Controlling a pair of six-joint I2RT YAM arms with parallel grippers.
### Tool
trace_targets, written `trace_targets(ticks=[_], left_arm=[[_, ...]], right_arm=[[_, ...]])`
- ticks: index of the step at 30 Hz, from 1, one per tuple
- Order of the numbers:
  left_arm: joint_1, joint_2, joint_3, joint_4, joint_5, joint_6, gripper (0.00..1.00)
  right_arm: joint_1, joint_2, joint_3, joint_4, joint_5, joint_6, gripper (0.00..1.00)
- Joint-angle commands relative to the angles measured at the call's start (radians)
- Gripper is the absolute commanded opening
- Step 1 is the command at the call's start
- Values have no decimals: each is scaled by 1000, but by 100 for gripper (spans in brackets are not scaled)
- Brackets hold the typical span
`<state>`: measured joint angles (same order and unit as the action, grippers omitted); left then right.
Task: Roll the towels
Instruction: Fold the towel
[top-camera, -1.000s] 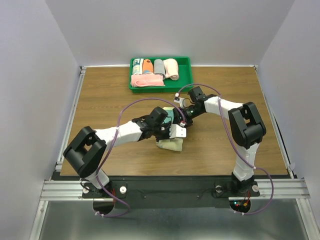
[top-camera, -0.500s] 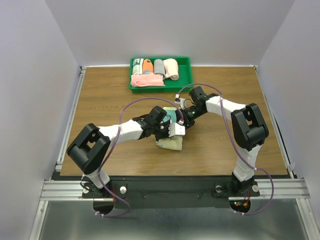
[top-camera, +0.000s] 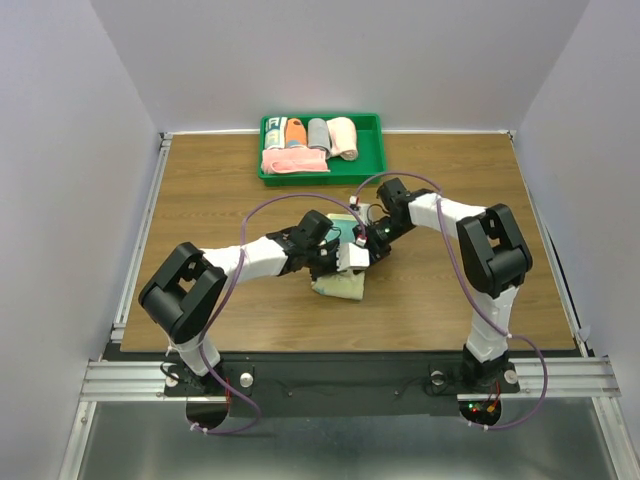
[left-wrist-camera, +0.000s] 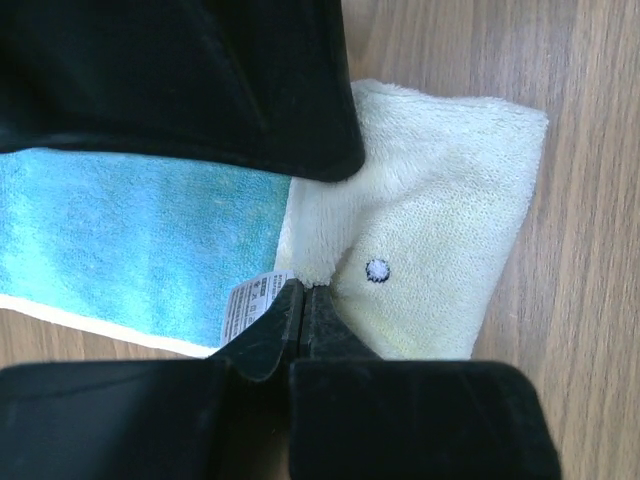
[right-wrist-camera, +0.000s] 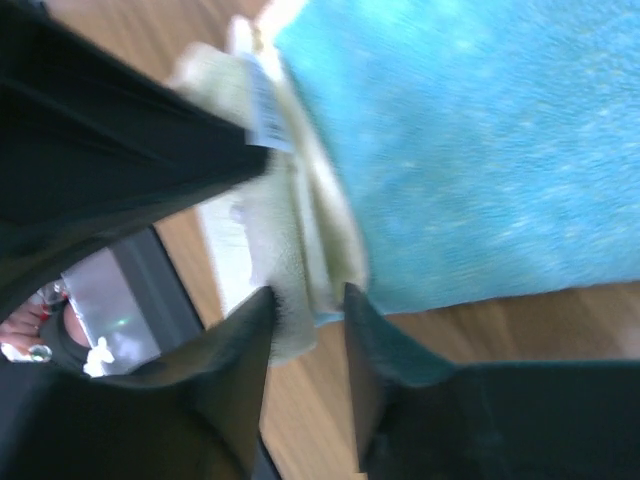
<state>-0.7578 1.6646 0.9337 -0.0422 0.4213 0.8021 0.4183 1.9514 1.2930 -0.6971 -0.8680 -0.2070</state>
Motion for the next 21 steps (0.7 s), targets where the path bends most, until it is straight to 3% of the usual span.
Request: trace_targets(ticks=[1,3,6,7,11,12,21], left_arm=[[8,-3,37,-5,20,-17,0],[6,-17,34,-10,20,-18,1],[8,-61,16,-19,13,-18,11],[8,-77,7,-34,7,-6,21],[3,-198,-47,-59,-19,34,43],[-3,-231,-53,-73,-29,60,53],[-103,-344,-188,-82,-131,163,58]], right_arm=[[2,56,2,-9,58,-28,35],[2,92,12,1,84,-22,25],[2,135,34,5,100,-5,20],[2,141,38,5,104,-2,20],[2,147,46,5,112,-3,20],[2,149,48,4,113,-3,20],[2,164,60,-1,112,-2,22]])
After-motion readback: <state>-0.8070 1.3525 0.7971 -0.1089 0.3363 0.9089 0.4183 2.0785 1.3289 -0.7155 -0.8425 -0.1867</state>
